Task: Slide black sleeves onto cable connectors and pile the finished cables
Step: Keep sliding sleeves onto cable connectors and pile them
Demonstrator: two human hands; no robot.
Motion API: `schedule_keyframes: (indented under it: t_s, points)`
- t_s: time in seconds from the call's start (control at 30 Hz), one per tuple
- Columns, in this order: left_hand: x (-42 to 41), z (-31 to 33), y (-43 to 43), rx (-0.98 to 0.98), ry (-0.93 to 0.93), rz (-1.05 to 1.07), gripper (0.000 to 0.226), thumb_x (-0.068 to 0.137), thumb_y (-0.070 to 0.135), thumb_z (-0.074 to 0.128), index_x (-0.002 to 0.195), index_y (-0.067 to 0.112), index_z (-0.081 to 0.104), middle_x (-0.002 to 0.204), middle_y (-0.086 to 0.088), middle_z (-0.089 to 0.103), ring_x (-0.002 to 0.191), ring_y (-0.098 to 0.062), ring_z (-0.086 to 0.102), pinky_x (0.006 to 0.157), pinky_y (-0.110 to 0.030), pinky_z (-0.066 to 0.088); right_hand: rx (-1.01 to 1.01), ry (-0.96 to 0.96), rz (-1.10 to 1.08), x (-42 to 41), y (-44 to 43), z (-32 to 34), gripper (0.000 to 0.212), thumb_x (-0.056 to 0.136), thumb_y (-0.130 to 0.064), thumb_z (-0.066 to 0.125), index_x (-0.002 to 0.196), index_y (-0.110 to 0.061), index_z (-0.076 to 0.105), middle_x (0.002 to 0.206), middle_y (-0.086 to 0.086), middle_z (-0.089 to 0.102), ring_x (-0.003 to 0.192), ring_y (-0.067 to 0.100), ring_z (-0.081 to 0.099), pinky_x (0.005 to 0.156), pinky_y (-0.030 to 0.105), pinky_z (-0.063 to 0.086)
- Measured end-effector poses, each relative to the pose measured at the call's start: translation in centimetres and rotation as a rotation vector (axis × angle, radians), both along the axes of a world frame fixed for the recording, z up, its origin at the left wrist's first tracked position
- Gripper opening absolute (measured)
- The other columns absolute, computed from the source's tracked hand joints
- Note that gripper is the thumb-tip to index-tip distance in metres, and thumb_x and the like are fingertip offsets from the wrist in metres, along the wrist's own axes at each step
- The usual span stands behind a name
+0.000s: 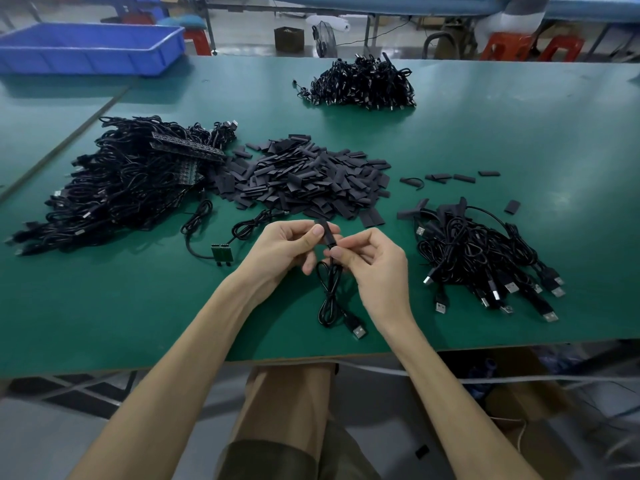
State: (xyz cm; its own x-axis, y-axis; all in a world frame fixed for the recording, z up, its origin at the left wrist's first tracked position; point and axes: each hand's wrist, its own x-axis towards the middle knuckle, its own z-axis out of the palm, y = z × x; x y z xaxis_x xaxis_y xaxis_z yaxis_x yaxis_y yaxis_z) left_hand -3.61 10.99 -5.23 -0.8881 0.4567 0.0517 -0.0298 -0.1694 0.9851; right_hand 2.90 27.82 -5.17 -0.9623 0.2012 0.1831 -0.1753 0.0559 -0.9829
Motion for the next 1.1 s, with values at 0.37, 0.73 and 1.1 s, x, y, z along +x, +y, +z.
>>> schedule_keyframes:
  t_s: [0.37, 0.73, 1.1]
  points:
    - [0.2, 0.3, 0.1, 0.062, -0.034, -0.015, 0.022, 0.097, 0.016, 0.065, 0.114, 0.006, 0.073, 0.105, -0.009, 0.076, 0.047, -0.010, 0.047, 0.063, -0.026, 0.055, -0.150, 0.000, 0.103, -0.3, 0.3, -0.3, 0.011, 0.095, -0.003, 0.072, 0.095, -0.006, 0.061, 0.096, 0.011, 0.079, 0.088, 0.025, 0.078, 0.081, 0.027, 0.060]
    - [-0.1, -0.5, 0.2, 0.004, 0.106, 0.019, 0.016, 0.091, 0.022, 0.073, 0.104, 0.013, 0.076, 0.105, -0.013, 0.076, 0.043, -0.013, 0.049, 0.050, -0.024, 0.046, -0.269, -0.051, 0.103, 0.2, 0.5, 0.2, 0.010, 0.093, 0.000, 0.072, 0.094, 0.000, 0.063, 0.089, 0.019, 0.078, 0.079, 0.027, 0.078, 0.071, 0.026, 0.060]
    - [0.1, -0.6, 0.5, -0.018, 0.169, 0.066, 0.020, 0.090, 0.025, 0.077, 0.105, 0.011, 0.075, 0.099, -0.015, 0.076, 0.043, -0.025, 0.051, 0.042, -0.021, 0.045, -0.318, -0.101, 0.110, 0.4, 0.7, 0.7, 0.010, 0.093, -0.001, 0.073, 0.096, 0.002, 0.064, 0.088, 0.019, 0.079, 0.076, 0.028, 0.078, 0.072, 0.026, 0.060]
